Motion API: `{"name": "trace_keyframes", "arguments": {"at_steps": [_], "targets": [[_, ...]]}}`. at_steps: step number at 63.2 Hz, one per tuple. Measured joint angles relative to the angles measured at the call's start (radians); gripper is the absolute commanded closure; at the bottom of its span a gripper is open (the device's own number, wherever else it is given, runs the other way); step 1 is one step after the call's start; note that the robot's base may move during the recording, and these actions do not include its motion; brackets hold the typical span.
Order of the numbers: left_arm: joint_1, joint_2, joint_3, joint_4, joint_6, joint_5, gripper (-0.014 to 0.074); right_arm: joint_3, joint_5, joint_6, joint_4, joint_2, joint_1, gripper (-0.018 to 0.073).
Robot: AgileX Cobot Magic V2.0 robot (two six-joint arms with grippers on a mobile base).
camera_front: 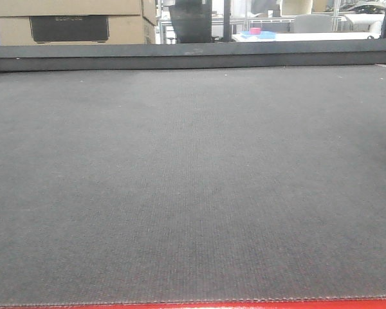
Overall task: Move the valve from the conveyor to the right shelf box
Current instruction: 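Drive the base away from the conveyor toward the shelf rack, holding the valve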
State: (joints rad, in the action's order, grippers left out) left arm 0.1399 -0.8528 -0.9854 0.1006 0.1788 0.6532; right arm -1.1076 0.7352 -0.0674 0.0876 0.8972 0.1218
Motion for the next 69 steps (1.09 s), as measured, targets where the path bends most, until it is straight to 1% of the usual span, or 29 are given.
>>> {"name": "trace_keyframes", "arguments": {"at_steps": [21, 41, 69], "targets": [[0.0, 0.0, 0.0, -0.002, 0.0, -0.002, 0.0708, 0.0, -0.006, 0.0, 0.006, 0.0, 0.0, 0.0711], [0.0, 0.0, 0.0, -0.002, 0.0, -0.002, 0.0708, 0.0, -0.04, 0.0, 0.008, 0.0, 0.0, 0.0711], [0.0, 0.0, 0.0, -0.002, 0.0, -0.002, 0.0708, 0.0, -0.042, 0.0, 0.008, 0.0, 0.0, 0.0711]]}}
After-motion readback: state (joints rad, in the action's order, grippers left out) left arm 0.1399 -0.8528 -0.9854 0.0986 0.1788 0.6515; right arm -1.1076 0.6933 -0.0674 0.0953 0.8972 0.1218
